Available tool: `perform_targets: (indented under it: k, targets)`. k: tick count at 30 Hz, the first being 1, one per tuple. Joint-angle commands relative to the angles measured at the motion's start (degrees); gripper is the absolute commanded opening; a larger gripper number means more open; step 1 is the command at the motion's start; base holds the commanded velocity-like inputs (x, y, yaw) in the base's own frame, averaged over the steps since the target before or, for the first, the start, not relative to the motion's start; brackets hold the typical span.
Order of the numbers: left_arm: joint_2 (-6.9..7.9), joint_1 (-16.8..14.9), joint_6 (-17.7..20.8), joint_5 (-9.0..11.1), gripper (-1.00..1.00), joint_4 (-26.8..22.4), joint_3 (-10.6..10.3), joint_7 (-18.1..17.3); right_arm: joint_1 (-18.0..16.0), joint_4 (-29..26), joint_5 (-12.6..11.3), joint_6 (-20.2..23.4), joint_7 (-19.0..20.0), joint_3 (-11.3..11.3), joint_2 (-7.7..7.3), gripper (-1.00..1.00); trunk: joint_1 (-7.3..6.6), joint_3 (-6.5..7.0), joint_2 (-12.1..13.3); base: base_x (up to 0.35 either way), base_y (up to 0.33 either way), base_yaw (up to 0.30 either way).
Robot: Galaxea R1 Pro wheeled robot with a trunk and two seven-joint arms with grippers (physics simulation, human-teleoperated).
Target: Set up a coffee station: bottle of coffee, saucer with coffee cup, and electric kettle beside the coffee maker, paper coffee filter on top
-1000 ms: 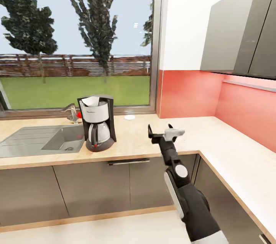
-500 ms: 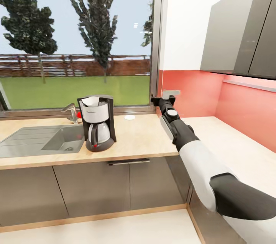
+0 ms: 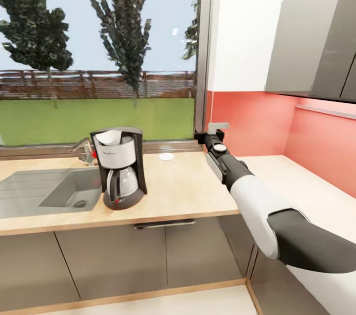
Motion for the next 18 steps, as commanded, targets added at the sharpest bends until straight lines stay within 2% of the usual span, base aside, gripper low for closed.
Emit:
perform_targets:
  k: [1,7,12,14,18]
  targets:
    - [-0.04,0.05,0.54,-0.37,1.0,-0.02,0.06,0.19,0.0,0.61,-0.13,-0.55,-0.36,0.31,0.0,1.0,0.05,0.0,-0.02,0.338,0.0,0.0]
    - [-0.13,0.64,5.95,-0.36,1.0,-0.02,0.05,2.12,0.04,5.13,-0.17,-3.17,-0.27,0.47,0.0,1.0,0.05,0.0,-0.02,0.338,0.0,0.0]
    - [-0.28,0.92,6.53,-0.36,1.0,-0.03,0.06,2.78,0.07,5.79,-0.16,-3.4,0.8,0.46,0.0,1.0,0.05,0.0,-0.02,0.338,0.0,0.0]
    - [-0.35,0.96,6.64,-0.36,1.0,-0.09,0.19,2.88,0.13,6.09,-0.15,-3.44,2.69,0.37,0.0,1.0,0.05,0.0,-0.02,0.338,0.0,0.0]
    - [-0.29,0.98,6.71,-0.36,1.0,-0.12,0.24,2.91,0.21,8.96,-0.15,-3.55,4.17,0.35,0.0,1.0,0.05,-0.03,-0.02,0.338,0.0,0.026]
